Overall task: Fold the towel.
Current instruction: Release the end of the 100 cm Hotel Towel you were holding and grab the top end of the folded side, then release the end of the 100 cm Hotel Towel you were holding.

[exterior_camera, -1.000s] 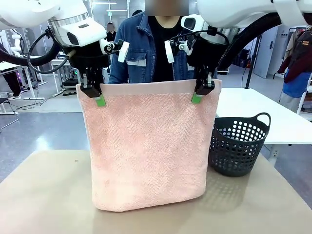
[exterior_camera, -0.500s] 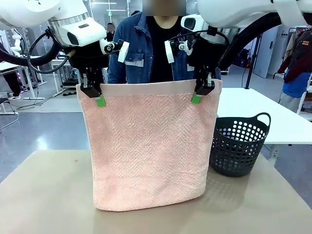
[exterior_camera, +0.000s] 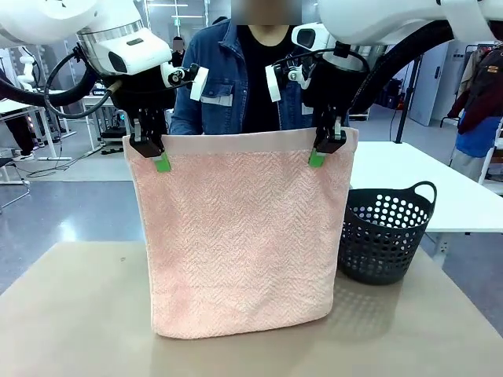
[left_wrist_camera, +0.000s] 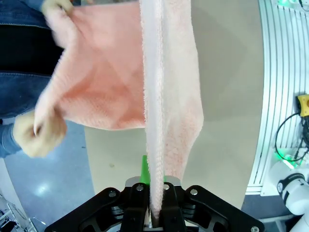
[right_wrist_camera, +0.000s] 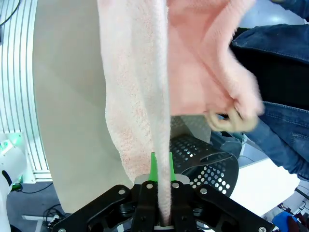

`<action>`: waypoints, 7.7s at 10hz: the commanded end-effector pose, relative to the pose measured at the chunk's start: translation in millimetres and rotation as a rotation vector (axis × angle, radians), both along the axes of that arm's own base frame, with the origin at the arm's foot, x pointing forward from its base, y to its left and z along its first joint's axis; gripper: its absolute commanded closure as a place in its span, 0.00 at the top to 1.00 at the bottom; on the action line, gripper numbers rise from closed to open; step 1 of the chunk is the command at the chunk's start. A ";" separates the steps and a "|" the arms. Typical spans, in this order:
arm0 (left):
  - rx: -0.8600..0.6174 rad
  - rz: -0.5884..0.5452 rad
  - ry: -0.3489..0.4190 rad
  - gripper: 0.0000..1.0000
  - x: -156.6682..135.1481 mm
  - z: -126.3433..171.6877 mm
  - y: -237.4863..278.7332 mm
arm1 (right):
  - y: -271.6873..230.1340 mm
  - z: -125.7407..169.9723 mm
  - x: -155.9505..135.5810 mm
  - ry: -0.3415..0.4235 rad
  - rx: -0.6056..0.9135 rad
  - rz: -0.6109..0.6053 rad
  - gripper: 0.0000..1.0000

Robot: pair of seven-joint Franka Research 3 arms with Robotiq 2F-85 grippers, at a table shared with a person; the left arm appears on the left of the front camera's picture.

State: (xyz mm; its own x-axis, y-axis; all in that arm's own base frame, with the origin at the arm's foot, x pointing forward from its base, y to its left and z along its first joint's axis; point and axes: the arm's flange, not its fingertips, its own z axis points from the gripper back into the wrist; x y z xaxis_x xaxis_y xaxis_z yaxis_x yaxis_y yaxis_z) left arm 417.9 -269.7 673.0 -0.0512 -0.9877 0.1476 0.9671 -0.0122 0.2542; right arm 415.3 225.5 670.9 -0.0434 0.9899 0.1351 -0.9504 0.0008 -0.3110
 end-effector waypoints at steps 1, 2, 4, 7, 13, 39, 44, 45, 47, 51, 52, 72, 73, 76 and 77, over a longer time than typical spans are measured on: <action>0.002 -0.010 -0.005 0.00 0.0 1.5 0.3 | -0.3 0.1 -0.3 -0.002 -0.003 -0.001 0.00; 0.002 -0.010 -0.005 0.00 0.0 1.5 0.3 | -0.3 0.1 -0.3 -0.002 -0.003 -0.001 0.00; 0.002 -0.010 -0.005 0.00 0.0 1.5 0.3 | -0.3 0.1 -0.3 -0.002 -0.003 -0.001 0.00; 0.002 -0.010 -0.005 0.00 0.0 1.5 0.3 | -0.3 0.1 -0.3 -0.002 -0.003 -0.001 0.00; 0.002 -0.010 -0.005 0.00 0.0 1.5 0.3 | -0.3 0.1 -0.3 -0.002 -0.003 -0.001 0.00; -0.060 0.040 -0.243 1.00 -16.8 69.2 1.7 | -10.0 56.7 -17.4 -0.198 0.094 0.025 1.00; 0.007 0.036 -0.147 1.00 33.8 60.8 -15.4 | 7.4 48.5 25.7 -0.118 0.014 0.011 1.00; 0.016 0.042 -0.116 1.00 40.6 52.9 -16.3 | 9.6 43.5 31.3 -0.101 0.000 -0.003 1.00; 0.015 0.083 -0.060 1.00 46.6 43.3 -13.7 | 13.3 32.3 40.7 -0.043 -0.023 -0.034 0.95; 0.029 0.088 -0.032 0.00 46.8 32.7 -5.2 | 19.7 22.6 47.5 -0.015 -0.054 -0.045 0.00; 0.026 0.086 -0.033 0.00 46.8 31.4 -5.1 | 19.1 22.5 47.5 -0.018 -0.052 -0.045 0.00; 0.018 0.068 -0.039 0.00 47.3 27.1 -6.1 | 15.3 21.5 46.5 -0.020 -0.026 -0.033 0.00; 0.018 0.068 -0.039 0.00 47.3 27.1 -6.1 | 15.3 21.5 46.5 -0.020 -0.026 -0.033 0.00; 0.018 0.068 -0.039 0.00 47.3 27.1 -6.1 | 15.3 21.5 46.5 -0.020 -0.026 -0.033 0.00; 0.018 0.068 -0.039 0.00 47.3 27.1 -6.1 | 15.3 21.5 46.5 -0.020 -0.026 -0.033 0.00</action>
State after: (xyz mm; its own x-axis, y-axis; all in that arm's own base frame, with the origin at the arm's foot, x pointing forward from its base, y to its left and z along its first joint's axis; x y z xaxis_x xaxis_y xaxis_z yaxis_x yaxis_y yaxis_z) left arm 466.3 -276.5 696.7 0.0114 -0.9904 0.1380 0.9578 0.0505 0.2830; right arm 462.4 242.0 690.9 -0.0086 0.9923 0.1235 -0.9457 0.0321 -0.3235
